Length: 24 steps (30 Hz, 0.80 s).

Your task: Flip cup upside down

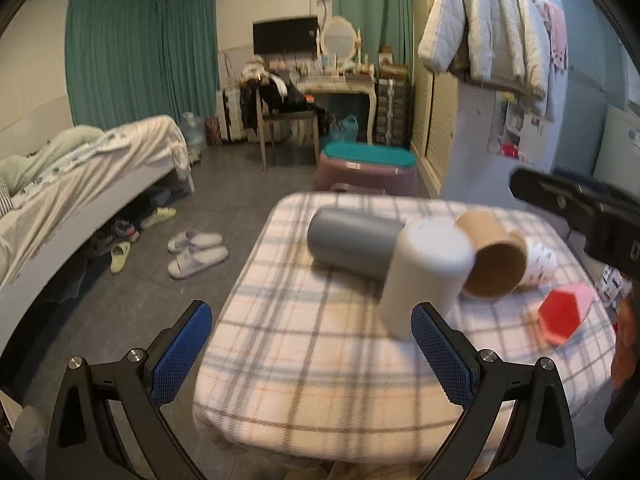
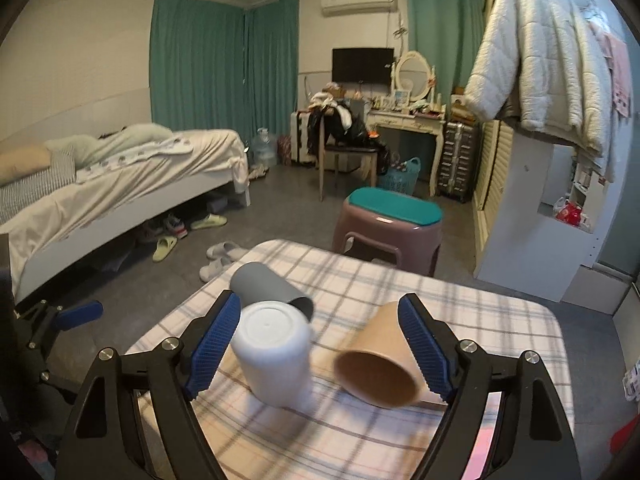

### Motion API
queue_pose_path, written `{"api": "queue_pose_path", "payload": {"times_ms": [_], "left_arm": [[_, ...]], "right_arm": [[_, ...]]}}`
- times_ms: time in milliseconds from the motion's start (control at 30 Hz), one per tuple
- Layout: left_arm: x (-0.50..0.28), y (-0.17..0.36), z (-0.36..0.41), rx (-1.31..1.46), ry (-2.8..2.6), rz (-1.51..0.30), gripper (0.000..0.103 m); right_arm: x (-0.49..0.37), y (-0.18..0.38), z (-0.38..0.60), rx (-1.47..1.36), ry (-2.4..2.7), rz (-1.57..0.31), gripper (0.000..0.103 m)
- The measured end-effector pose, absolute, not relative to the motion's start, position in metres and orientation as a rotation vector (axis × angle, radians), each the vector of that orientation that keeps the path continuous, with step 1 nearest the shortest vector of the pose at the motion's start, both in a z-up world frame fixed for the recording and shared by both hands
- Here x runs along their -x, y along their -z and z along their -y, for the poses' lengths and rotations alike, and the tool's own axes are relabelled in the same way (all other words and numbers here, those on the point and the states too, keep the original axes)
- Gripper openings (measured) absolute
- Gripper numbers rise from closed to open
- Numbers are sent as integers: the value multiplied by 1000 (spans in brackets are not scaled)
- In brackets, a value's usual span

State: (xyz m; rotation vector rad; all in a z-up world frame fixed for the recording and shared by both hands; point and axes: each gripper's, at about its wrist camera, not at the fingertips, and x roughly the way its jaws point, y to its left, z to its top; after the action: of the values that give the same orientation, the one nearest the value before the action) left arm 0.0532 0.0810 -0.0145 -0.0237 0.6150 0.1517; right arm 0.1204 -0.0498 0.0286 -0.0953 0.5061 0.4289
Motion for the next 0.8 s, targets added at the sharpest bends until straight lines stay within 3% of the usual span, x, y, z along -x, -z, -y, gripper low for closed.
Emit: {"api": "queue_pose_path", "payload": {"times_ms": [300,633,700,800], "left_arm": [[-35,-11,-48,66,-127,-485,103],[1,12,-27,26,-142,-411,103],[3,17,-25,9,-146,-417,103],[5,22,-24,10,-155,-434,103]], "right_arm": [[-85,-36,106,43,-359,-460,81],[-54,7,123,51,-348,-474,82],[-49,17,123,52,-349,-482,93],[-46,30,120,63,-349,-487,96]]}}
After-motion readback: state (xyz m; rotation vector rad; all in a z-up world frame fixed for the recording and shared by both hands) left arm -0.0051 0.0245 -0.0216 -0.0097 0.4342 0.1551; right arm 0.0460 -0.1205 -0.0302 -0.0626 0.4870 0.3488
